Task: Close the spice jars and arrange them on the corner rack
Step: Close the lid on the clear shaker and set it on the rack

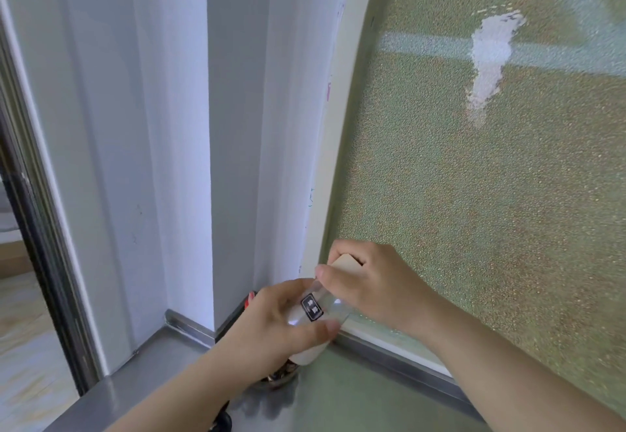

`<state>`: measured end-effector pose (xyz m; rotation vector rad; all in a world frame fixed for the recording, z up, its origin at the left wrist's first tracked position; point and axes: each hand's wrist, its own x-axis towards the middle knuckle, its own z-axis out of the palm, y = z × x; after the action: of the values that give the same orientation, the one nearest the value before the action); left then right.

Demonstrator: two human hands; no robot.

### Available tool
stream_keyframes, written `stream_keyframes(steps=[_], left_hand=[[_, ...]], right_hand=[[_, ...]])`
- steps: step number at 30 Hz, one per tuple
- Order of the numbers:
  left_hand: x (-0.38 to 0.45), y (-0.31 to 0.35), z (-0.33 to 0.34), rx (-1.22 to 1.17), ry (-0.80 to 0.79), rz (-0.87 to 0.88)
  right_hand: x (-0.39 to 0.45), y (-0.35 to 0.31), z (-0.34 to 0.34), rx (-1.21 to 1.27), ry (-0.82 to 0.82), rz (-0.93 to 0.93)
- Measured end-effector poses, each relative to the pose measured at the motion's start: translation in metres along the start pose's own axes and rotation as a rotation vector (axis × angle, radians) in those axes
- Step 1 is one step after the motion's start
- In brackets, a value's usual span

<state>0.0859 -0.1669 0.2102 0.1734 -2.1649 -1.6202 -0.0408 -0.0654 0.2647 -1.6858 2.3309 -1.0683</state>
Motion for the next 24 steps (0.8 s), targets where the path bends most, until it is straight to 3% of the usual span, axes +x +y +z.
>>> stream_keyframes(steps=[3,9,13,17,21,24], left_hand=[[0.001,0.002,-0.003,-0.143,-0.083,-0.011],[0.006,-0.008,0.001,0.241,0.162,0.074],[0.006,-0.015,0.012,0.521,0.371,0.155],[0.009,-0.024,0.013,0.755,0.395,0.297],[0.009,-0.022,0.001,0.463,0.26,0.144],[0.012,-0.026,-0.011,0.277,0.187,0.092]], right_hand=[[0.003,-0.003,-0.01,0.027,-0.064,-0.071],[0.002,-0.002,-0.004,-0.054,0.003,0.004],[0.004,-0.003,0.005,0.016,0.047,0.191],[0.007,-0.004,0.01,-0.071,-0.004,0.367],[0.005,-0.013,-0.019,0.046,-0.406,0.344],[0.003,-0.01,-0.038,-0.045,-0.462,0.11]])
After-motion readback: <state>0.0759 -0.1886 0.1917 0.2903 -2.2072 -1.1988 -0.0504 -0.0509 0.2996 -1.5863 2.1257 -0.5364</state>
